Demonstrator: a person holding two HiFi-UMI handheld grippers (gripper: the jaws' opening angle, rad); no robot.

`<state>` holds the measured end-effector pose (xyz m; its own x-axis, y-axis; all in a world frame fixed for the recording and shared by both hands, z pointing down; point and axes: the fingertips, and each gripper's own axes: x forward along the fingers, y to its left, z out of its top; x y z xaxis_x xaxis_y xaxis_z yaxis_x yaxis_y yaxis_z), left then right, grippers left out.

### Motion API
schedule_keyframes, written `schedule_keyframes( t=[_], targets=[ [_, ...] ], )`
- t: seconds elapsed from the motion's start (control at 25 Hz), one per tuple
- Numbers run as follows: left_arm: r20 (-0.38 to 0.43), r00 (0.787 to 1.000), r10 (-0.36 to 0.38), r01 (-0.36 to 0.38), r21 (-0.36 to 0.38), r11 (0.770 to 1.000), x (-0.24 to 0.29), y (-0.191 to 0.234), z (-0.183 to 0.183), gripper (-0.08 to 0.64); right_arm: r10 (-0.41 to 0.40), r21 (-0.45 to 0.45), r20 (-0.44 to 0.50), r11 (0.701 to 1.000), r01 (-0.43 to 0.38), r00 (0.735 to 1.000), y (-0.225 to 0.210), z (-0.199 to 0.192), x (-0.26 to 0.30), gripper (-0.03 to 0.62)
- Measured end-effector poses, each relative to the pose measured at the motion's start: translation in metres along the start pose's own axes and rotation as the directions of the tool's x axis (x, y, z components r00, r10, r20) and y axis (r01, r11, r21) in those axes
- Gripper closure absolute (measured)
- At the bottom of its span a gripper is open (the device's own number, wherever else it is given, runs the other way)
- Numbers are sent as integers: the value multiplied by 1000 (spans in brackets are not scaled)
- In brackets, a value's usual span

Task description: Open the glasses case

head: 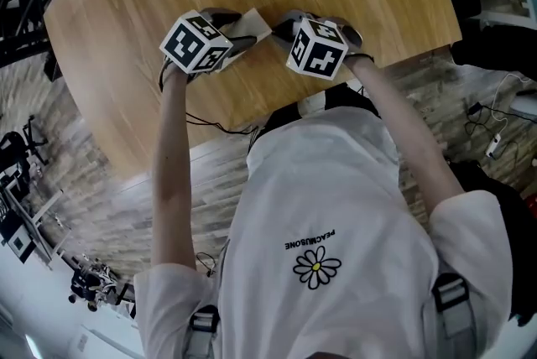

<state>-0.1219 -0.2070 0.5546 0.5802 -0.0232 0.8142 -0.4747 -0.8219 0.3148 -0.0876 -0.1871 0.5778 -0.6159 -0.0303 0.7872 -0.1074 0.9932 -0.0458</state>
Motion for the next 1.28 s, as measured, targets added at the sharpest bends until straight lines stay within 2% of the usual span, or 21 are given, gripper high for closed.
schedule_keyframes(
  t=[0.08,0.16,0.36,0.48,0.64,0.8,0.88,0.92,1.04,1.12,1.28],
  targets=[
    [-28,999,-37,37,-3,999,-2,0,0,281,1,-9,-6,1000,-1,1000,1,0,0,566],
    [-46,998,-37,38,18,999,-4,1,3,281,1,-8,-6,1000,-1,1000,2,-2,-1,569],
    [-37,999,17,-14,92,996,-17,9,13,281,12,7,-14,1000,-12,1000,1,-2,-3,569],
    [-9,999,48,-46,96,994,-26,15,16,281,14,6,-21,1000,-14,1000,2,-1,-3,569],
    [44,991,125,-129,103,986,-39,29,20,288,17,18,-21,1000,-17,1000,1,0,-2,569],
    [65,969,238,-246,153,957,-49,43,23,367,21,30,-18,999,-21,1000,3,0,-3,569],
    [64,960,272,-279,168,946,-49,46,24,431,20,34,-17,999,-20,1000,3,-1,-3,569],
    [63,958,280,-286,172,943,-48,46,25,434,20,37,-17,999,-19,1000,3,-2,-3,569],
    [62,951,303,-309,164,937,-43,50,24,451,22,49,-16,999,-21,1000,2,-2,-3,569],
    [64,938,341,-347,151,926,-41,56,21,517,23,54,-16,998,-22,1000,2,0,-2,569],
    [86,917,389,-397,114,911,-41,62,17,526,16,57,-15,998,-15,1000,3,1,-2,569]
  ],
)
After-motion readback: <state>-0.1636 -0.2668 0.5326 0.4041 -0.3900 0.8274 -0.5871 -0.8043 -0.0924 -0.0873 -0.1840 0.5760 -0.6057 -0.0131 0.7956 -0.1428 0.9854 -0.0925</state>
